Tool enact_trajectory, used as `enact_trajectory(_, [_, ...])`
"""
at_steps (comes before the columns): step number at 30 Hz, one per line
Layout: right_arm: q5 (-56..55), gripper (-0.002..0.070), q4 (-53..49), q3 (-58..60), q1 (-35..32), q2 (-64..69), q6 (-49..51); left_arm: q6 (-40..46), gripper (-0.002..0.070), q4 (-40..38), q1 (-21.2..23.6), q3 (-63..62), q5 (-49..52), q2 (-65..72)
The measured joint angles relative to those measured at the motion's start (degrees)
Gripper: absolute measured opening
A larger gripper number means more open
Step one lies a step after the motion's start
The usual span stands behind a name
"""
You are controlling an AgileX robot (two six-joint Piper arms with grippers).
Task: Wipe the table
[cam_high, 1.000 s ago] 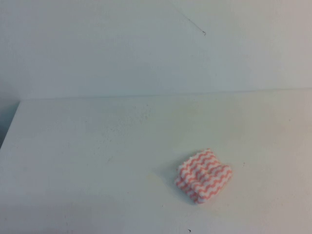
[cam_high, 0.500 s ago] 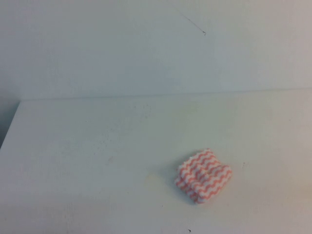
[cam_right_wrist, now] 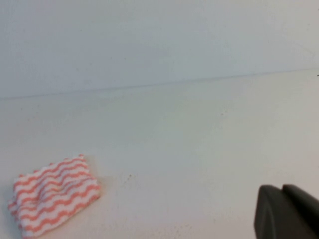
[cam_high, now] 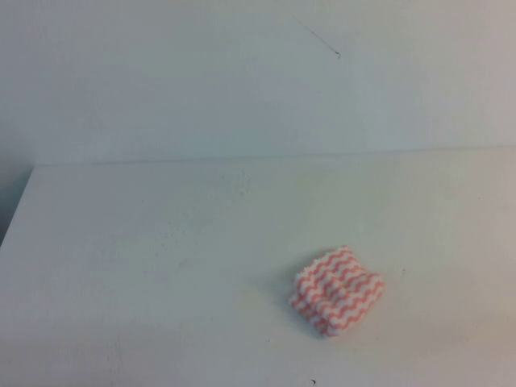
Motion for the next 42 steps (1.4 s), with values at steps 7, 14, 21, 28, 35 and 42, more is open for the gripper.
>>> enact_trajectory(7, [0.5, 0.0000, 0.0, 0.0, 0.0, 0.0, 0.0, 0.0, 0.0001, 0.0, 0.0, 0.0, 0.0, 0.0])
enact_trajectory(14, [0.5, -0.0001, -2.0, 0.1, 0.0, 0.0, -0.1, 0.0, 0.0000, 0.0, 0.0, 0.0, 0.0, 0.0])
enact_trajectory(21, [0.5, -0.0001, -6.0, 2.7, 0.0, 0.0, -0.1, 0.0, 0.0001, 0.0, 0.0, 0.0, 0.0, 0.0])
enact_trajectory(28, [0.4, -0.0001, -7.6, 5.3, 0.0, 0.0, -0.1, 0.0, 0.0001, 0.0, 0.0, 0.0, 0.0, 0.0])
enact_trajectory(35, [0.4, -0.0001, -8.5, 5.4, 0.0, 0.0, -0.1, 0.0, 0.0001, 0.0, 0.0, 0.0, 0.0, 0.0])
enact_trajectory(42, [0.3, -0.0001, -8.8, 7.8, -0.2, -2.5, -0.1, 0.0, 0.0000, 0.0, 0.0, 0.0, 0.0, 0.0])
